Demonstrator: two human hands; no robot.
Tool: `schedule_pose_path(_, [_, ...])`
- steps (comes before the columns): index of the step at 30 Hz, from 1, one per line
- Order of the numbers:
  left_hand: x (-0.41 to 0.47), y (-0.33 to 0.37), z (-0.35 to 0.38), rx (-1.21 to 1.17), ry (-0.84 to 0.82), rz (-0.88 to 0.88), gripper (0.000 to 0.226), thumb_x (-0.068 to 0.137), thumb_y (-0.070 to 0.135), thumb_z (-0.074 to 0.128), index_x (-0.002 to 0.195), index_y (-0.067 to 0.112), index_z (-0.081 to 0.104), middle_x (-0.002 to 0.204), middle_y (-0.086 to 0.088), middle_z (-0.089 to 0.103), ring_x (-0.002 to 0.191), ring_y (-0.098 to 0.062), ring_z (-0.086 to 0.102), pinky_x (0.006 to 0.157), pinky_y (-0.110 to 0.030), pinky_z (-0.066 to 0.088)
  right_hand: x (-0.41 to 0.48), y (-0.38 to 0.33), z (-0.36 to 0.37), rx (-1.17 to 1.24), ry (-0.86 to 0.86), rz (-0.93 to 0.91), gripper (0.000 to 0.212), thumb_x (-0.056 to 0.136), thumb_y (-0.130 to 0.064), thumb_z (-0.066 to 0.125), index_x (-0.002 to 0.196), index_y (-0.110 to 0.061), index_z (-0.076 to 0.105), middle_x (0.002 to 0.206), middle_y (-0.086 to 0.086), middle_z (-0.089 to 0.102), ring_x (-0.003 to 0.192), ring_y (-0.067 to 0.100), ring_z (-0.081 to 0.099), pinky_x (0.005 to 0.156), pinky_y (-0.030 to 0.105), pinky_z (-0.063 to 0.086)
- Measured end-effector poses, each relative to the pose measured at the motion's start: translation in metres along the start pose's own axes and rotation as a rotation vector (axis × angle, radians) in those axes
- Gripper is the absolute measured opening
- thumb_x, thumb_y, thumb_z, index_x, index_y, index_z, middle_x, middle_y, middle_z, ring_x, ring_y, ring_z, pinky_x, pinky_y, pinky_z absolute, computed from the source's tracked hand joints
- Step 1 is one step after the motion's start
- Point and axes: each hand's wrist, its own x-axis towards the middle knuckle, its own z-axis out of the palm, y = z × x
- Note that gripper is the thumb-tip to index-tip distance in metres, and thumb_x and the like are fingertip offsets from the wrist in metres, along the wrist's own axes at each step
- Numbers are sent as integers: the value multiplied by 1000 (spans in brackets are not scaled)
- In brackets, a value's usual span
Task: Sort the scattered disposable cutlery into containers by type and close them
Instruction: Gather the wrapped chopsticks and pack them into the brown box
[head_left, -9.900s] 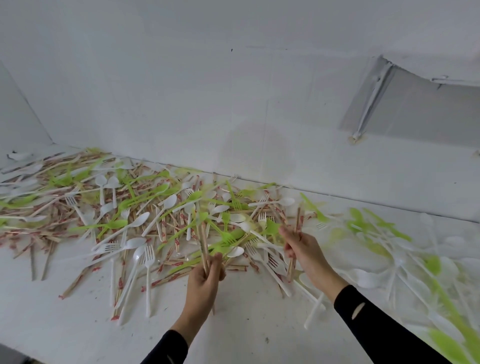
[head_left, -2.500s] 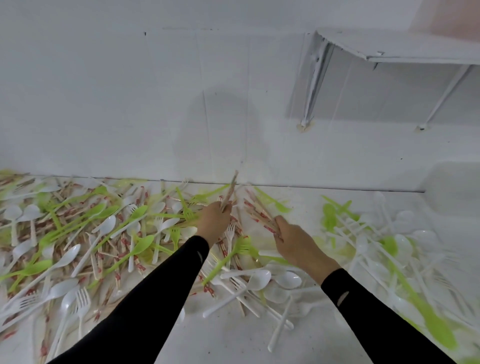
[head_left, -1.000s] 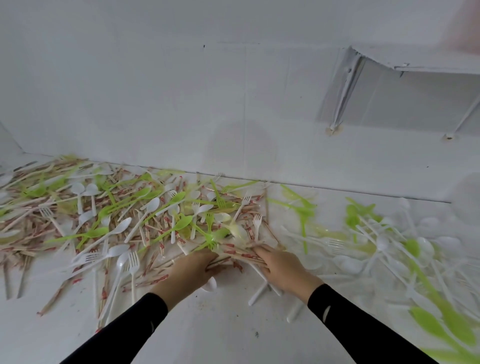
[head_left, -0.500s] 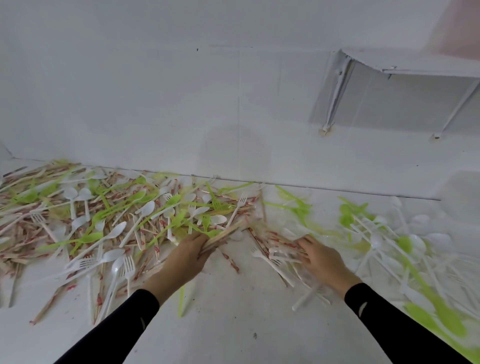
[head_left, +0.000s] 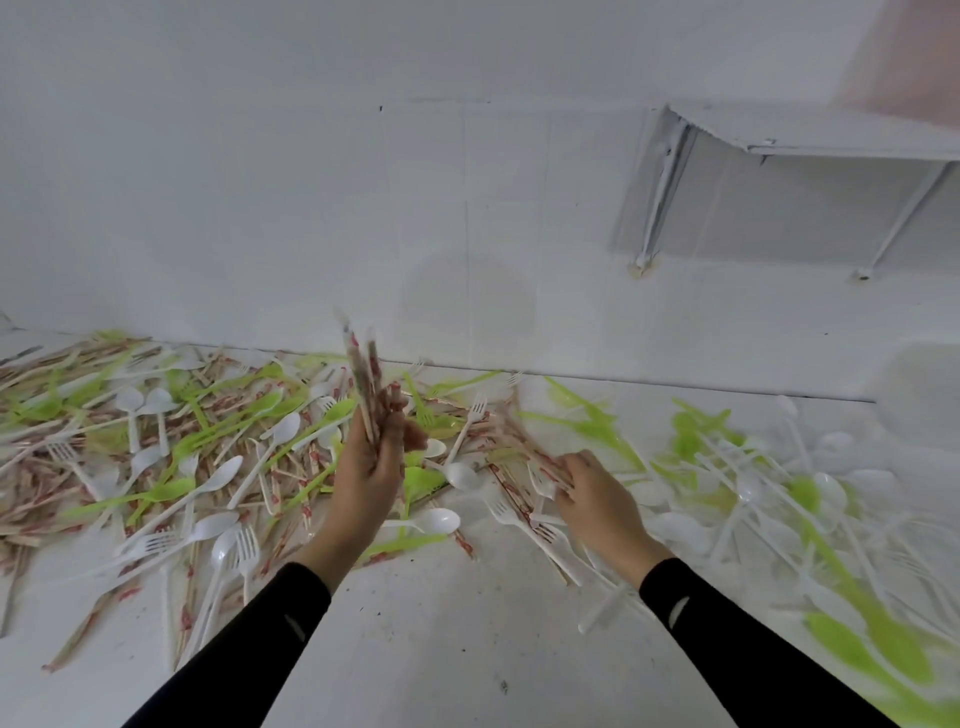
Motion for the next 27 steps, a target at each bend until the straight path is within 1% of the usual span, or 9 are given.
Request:
schedule_pose_path(3, [-11, 6, 4, 28, 52, -27, 25, 94, 29, 55, 110, 10, 58, 68, 11, 54, 58, -6, 49, 54, -15, 42, -9, -25, 17, -5, -152, -57, 23, 96, -36, 54, 101, -16, 62, 95, -1, 58, 91, 25, 63, 67, 31, 40])
schedule_pose_path(5, [-19, 4, 2, 62, 38, -100, 25, 85, 33, 66, 90, 8, 64, 58, 10, 53, 50, -5, 44, 50, -13, 38, -18, -34, 28, 5, -237, -58, 26, 95, -42, 53, 97, -17, 63, 90, 1, 63, 84, 24, 63, 65, 29, 43])
schedule_pose_path(9, [-37, -14, -10, 183, -370, -239, 40, 79, 55, 72, 67, 17, 69, 56, 2, 64, 45, -11, 46, 45, -21, 37, -34, -29, 42, -48, -296, -79, 16, 94, -32, 49, 90, -20, 59, 83, -1, 60, 79, 22, 63, 61, 27, 39])
schedule_pose_path(11, [-44, -31, -15, 388, -544, -203, 27, 84, 47, 70, 70, 24, 72, 56, 16, 62, 46, -4, 45, 48, -17, 34, -35, -21, 40, -34, -235, -41, 10, 93, -28, 50, 91, -22, 57, 86, -2, 60, 83, 22, 63, 61, 27, 38])
schedule_pose_path(14, [-48, -57, -16, 654, -603, 18, 28, 88, 52, 60, 88, 27, 72, 62, 20, 59, 58, -5, 51, 51, -17, 34, -32, -10, 32, -7, -133, 30, 24, 93, -26, 54, 115, -22, 63, 105, 1, 67, 98, 24, 64, 69, 27, 43])
schedule_pose_path(17, [-46, -78, -11, 775, -683, 172, 31, 88, 40, 48, 109, 34, 70, 101, 19, 70, 82, -4, 63, 60, -22, 50, -26, -1, 24, -56, -87, 31, 34, 93, -32, 56, 126, -21, 59, 119, 1, 61, 109, 22, 60, 79, 31, 48])
schedule_pose_path(19, [-44, -85, -5, 860, -709, 231, 35, 89, 37, 48, 118, 35, 67, 121, 23, 64, 95, -5, 65, 67, -27, 57, -25, 4, 20, -111, -111, 35, 38, 92, -39, 59, 126, -22, 58, 119, -1, 54, 108, 21, 59, 79, 31, 47])
schedule_pose_path(22, [-40, -92, 0, 933, -736, 324, 23, 93, 37, 53, 111, 35, 67, 112, 19, 62, 81, -12, 66, 55, -30, 54, -26, 9, 19, -199, -159, 38, 41, 93, -46, 56, 126, -21, 57, 117, -2, 50, 103, 21, 60, 77, 31, 46])
schedule_pose_path(27, [-39, -98, 1, 915, -720, 389, 36, 94, 51, 35, 103, 26, 59, 101, 11, 57, 73, -16, 62, 45, -28, 45, -27, 5, 20, -330, -153, 17, 42, 97, -47, 46, 123, -16, 57, 116, 0, 49, 94, 23, 62, 66, 30, 41])
